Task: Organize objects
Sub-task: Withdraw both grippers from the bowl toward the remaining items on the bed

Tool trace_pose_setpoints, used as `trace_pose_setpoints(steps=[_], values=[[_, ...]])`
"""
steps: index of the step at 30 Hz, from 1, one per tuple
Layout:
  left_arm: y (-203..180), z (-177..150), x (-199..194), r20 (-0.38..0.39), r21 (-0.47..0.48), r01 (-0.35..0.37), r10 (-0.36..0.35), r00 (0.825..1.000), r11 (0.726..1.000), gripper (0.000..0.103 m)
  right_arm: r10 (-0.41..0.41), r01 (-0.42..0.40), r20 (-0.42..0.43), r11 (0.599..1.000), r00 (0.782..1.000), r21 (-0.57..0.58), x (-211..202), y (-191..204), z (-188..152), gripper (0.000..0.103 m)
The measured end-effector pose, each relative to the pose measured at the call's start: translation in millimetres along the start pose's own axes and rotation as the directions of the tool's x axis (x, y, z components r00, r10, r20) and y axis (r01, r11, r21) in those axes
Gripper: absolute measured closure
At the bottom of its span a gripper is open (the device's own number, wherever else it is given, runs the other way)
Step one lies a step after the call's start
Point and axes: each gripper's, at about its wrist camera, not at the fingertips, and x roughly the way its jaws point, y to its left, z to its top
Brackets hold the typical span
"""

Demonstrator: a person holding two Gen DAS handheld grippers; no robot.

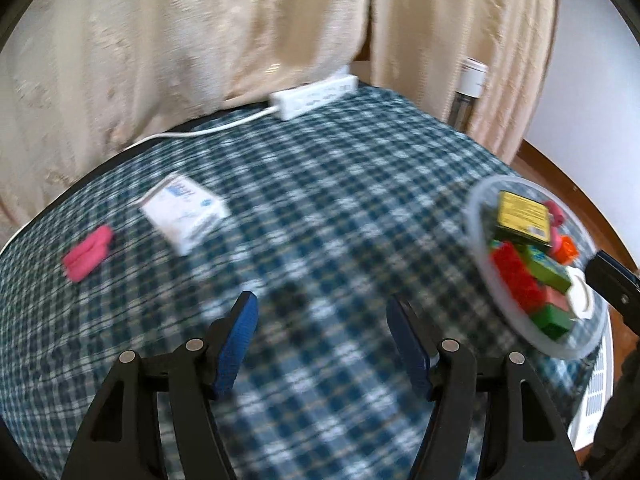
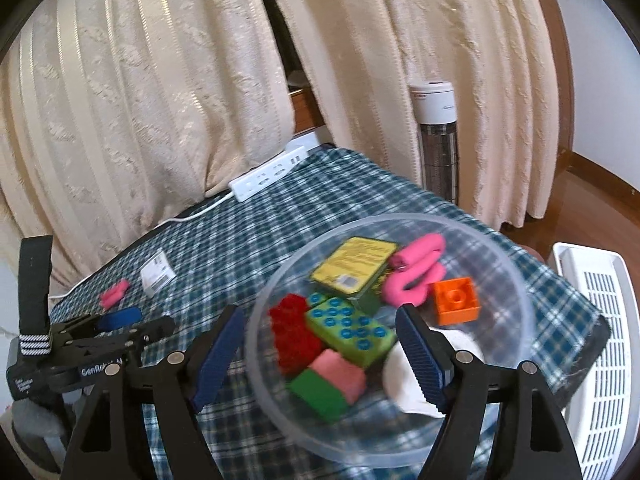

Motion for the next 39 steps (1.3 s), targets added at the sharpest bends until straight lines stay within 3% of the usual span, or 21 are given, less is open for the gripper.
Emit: trace_pose_setpoints(steps=[10,28,39], values=[[79,-4,-4,0.011,-0.085,-0.098,0.099,0.995,0.992,0.035,0.051,-0.053,-0.036,0.997,0.998,-0.055,15,42,-5,0.022],[178,-11,7,-0.015,-0.158,-0.206,0.206,0.978,0.966,0.035,0.099,-0.117,-0.133,0.984,0.986,-0.134,54,106,-12,0.022],[218,-3,30,-0.026,-0.121,-0.242,0.241,0.97,0.963,0.035,0.105,-0.134,-0.166,0.975,0.98,-0.176,72,132,-12,0.022]])
